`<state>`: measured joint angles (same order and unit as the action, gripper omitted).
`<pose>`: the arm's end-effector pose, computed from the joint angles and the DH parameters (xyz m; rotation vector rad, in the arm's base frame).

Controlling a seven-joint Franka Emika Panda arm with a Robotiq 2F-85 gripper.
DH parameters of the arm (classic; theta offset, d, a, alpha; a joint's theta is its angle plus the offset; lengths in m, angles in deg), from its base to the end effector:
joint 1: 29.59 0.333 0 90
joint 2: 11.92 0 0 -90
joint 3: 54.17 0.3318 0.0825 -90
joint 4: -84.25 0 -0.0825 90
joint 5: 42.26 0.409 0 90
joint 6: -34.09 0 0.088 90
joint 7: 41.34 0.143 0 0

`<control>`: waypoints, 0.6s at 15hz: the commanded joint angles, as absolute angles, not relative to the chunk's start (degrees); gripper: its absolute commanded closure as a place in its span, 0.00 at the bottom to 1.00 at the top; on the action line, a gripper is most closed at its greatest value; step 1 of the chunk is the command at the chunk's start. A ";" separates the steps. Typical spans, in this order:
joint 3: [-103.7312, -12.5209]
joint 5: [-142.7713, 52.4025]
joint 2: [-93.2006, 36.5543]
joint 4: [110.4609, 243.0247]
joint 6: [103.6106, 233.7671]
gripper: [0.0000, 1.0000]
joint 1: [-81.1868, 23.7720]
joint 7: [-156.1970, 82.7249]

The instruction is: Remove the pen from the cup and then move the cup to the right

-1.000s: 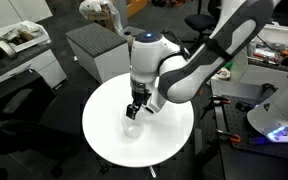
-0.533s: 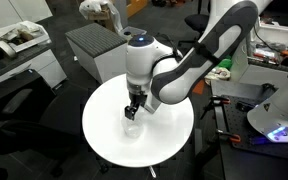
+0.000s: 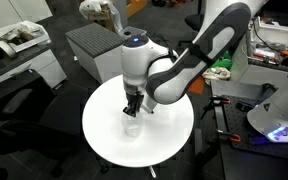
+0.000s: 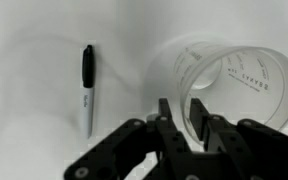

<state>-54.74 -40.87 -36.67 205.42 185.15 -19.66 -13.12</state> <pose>0.6037 0.0992 0.1727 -3.0549 0.5382 -0.1276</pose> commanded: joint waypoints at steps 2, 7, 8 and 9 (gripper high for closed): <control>-54.46 -39.45 -37.20 203.03 182.05 1.00 -20.03 -15.10; -54.37 -39.60 -36.63 202.33 181.47 0.99 -19.85 -15.03; -54.36 -39.67 -35.98 202.70 181.43 0.99 -19.71 -14.92; -54.37 -39.82 -35.55 202.96 181.61 0.99 -19.63 -14.98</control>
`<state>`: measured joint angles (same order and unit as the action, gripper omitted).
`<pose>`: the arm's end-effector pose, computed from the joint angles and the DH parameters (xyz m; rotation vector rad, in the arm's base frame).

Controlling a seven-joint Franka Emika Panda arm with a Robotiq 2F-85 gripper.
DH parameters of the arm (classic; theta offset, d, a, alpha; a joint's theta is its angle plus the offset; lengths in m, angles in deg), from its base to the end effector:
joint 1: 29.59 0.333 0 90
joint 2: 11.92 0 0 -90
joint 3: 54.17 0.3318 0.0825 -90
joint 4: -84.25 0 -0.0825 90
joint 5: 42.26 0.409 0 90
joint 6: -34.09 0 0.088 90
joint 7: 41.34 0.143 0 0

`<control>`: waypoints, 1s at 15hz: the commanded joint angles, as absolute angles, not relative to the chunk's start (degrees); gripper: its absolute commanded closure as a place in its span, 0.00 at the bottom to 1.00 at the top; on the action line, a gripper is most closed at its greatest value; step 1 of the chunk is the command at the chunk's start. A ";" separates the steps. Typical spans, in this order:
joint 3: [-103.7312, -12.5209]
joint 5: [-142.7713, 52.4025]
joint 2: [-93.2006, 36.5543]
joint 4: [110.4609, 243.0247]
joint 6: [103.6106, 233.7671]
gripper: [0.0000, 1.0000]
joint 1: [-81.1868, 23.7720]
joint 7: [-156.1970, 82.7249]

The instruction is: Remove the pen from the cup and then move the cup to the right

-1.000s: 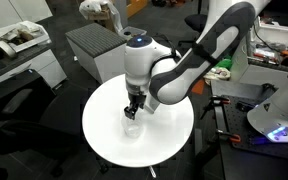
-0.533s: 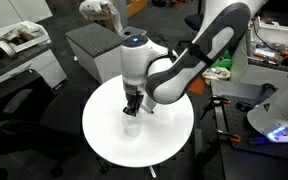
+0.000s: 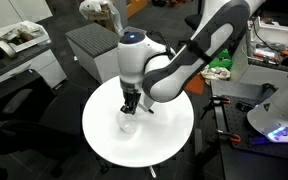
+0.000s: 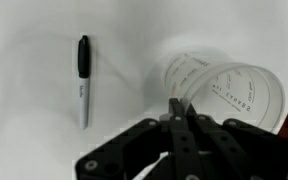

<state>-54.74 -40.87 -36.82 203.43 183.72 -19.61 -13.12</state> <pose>0.6143 0.1017 0.1826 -3.0520 0.5357 -0.1377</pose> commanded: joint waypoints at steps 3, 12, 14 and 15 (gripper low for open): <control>-55.02 -40.87 -33.32 204.32 181.88 0.99 -18.82 -14.00; -57.86 -42.89 -25.83 207.95 183.70 0.99 -19.71 -11.53; -58.82 -43.08 -24.00 209.33 184.26 0.99 -20.41 -11.00; -59.28 -43.22 -23.04 209.99 184.47 0.99 -20.76 -10.69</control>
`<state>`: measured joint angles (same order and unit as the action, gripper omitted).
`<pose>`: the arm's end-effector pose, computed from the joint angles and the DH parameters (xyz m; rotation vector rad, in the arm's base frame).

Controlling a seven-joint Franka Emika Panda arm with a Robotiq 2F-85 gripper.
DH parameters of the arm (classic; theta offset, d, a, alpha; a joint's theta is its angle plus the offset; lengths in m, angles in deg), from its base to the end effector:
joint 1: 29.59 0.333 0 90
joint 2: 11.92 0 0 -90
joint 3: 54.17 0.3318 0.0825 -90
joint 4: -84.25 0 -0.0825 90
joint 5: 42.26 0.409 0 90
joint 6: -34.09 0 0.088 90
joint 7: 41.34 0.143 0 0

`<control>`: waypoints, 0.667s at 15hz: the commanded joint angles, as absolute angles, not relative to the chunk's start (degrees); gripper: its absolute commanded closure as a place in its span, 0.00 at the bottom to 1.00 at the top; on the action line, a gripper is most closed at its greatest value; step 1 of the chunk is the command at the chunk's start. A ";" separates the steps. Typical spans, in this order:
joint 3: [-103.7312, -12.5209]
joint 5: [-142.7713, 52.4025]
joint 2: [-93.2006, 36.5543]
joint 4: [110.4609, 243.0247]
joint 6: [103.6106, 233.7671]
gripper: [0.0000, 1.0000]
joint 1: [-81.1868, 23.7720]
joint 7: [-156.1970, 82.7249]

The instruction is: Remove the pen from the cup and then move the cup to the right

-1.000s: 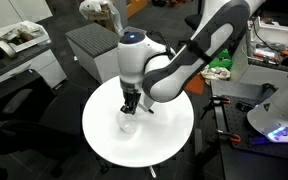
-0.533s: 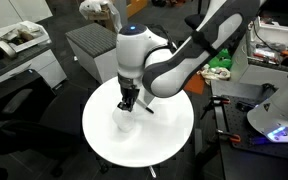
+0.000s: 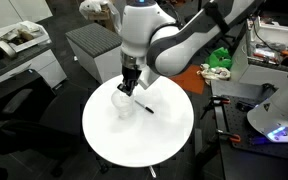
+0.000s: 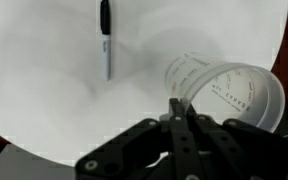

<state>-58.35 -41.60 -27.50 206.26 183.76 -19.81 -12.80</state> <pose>0.6184 0.0609 0.2631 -3.0122 0.6184 -0.3178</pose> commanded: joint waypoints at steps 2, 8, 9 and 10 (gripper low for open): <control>-60.22 -43.73 -21.34 211.40 185.09 0.99 -21.72 -9.80; -62.16 -44.48 -17.87 215.22 187.63 0.99 -25.83 -6.81; -62.52 -45.09 -17.47 215.73 187.87 0.99 -26.44 -5.67; -62.64 -44.46 -17.28 216.40 188.68 0.99 -27.31 -5.91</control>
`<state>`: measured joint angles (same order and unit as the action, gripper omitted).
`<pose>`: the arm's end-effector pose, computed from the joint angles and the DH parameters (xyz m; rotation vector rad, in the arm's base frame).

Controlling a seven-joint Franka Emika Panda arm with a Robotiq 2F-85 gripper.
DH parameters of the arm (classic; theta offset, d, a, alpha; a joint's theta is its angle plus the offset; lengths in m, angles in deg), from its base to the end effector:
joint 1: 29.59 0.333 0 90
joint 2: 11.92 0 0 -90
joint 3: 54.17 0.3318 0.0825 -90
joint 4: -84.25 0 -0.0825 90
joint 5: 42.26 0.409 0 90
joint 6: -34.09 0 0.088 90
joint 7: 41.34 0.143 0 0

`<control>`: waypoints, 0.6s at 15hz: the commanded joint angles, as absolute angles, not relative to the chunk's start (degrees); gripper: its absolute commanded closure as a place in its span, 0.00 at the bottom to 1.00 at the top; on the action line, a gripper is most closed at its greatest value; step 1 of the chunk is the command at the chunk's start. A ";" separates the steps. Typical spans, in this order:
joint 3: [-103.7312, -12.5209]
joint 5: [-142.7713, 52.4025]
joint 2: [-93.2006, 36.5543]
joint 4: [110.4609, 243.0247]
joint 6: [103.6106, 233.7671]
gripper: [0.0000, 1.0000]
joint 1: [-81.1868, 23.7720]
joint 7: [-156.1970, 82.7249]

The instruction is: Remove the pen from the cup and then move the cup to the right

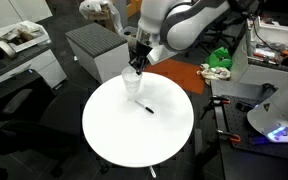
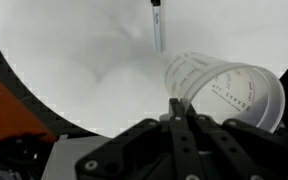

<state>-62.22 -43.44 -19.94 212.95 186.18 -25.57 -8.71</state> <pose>0.5898 -0.0413 0.2951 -2.9312 0.9372 -0.4162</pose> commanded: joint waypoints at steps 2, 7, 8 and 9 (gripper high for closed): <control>-63.27 -44.40 -17.23 217.48 189.92 0.99 -28.60 -4.98; -64.18 -43.39 -17.33 219.37 195.18 0.99 -31.51 -7.04; -64.30 -42.87 -17.25 219.54 196.10 0.99 -32.14 -8.08; -64.37 -41.99 -16.94 219.70 196.92 0.99 -32.83 -9.25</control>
